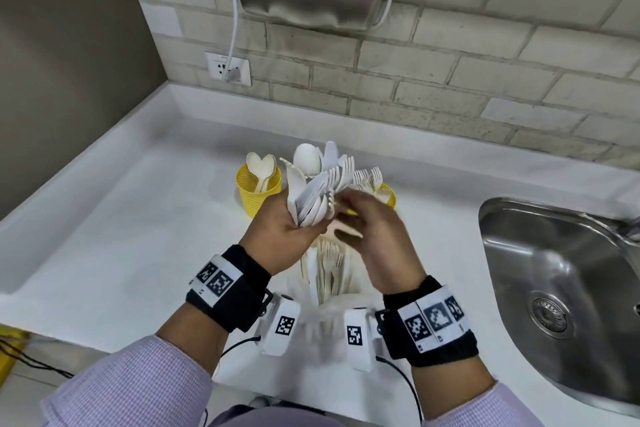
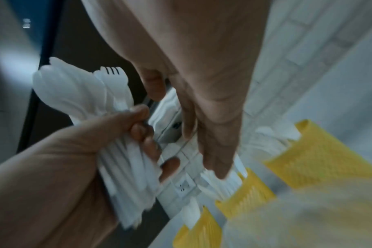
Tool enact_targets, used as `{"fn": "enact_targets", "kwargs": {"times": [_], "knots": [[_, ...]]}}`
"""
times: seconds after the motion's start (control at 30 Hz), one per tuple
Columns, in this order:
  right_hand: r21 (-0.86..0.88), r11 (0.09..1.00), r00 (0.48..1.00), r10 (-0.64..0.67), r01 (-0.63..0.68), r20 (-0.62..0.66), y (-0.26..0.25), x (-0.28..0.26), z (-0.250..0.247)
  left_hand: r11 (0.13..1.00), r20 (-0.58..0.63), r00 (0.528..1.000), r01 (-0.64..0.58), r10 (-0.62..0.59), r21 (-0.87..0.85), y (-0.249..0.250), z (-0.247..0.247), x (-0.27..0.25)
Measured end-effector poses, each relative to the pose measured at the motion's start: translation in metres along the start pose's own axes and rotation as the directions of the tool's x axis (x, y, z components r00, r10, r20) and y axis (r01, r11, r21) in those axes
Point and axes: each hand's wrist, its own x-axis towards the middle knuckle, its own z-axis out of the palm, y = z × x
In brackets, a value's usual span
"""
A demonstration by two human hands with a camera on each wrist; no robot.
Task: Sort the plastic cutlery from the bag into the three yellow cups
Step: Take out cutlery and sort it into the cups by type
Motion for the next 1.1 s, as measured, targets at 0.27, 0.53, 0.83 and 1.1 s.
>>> {"fn": "enact_targets", "kwargs": {"times": [0.27, 0.53, 0.83, 1.1], "knots": [[-0.212, 0.848, 0.872, -0.486, 0.485, 0.051, -0.035, -0.006, 0.017, 1.000, 0.001, 1.000, 0.000, 0.000, 0.015, -0.011, -0.018, 0.009], [-0.322, 0.812, 0.856, -0.517, 0.486, -0.013, -0.032, 0.013, 0.030, 0.996, 0.105, 0.993, 0.037, -0.046, 0.080, -0.020, -0.036, 0.015], [-0.351, 0.804, 0.850, -0.526, 0.481, -0.040, -0.025, 0.028, 0.036, 0.999, 0.130, 0.991, -0.005, -0.002, 0.053, -0.028, -0.047, 0.024], [-0.377, 0.805, 0.870, -0.493, 0.458, 0.004, -0.037, 0.037, 0.031, 1.000, 0.122, 0.993, 0.003, -0.006, 0.024, -0.036, -0.051, 0.040]]}}
